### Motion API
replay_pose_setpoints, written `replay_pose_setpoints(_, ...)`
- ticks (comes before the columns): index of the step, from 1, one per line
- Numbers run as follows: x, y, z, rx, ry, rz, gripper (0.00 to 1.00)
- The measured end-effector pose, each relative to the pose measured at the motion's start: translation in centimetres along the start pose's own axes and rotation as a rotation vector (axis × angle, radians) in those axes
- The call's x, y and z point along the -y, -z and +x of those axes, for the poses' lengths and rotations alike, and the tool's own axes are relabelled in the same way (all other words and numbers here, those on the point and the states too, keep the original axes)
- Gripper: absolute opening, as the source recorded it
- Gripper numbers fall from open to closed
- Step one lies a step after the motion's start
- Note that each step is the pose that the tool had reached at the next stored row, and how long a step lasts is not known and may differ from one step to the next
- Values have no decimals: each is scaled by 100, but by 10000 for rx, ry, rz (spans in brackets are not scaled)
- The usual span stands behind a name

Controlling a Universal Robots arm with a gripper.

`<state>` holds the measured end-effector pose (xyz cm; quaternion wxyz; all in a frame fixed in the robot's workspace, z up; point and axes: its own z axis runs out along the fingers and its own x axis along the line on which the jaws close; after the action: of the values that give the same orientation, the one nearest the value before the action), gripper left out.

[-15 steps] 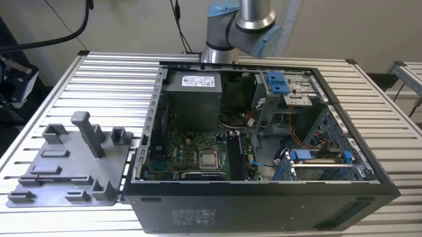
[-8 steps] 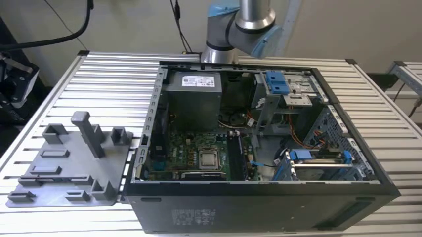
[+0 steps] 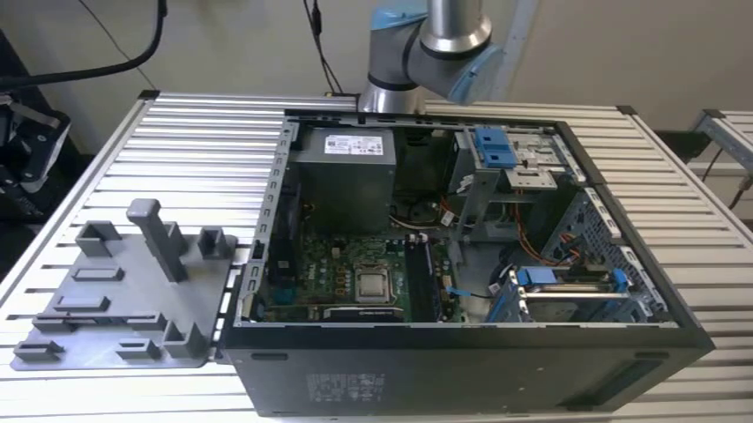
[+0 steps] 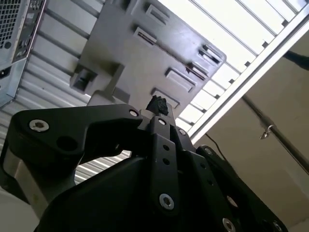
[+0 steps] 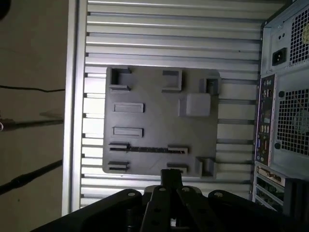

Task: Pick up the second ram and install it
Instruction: 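Pick up the second ram and move it above second insertion slot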

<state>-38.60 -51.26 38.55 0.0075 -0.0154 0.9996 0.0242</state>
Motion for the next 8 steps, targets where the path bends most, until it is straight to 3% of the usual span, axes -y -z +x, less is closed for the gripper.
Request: replay_pose_setpoints(8, 0, 0, 0, -22, 462, -7, 11)
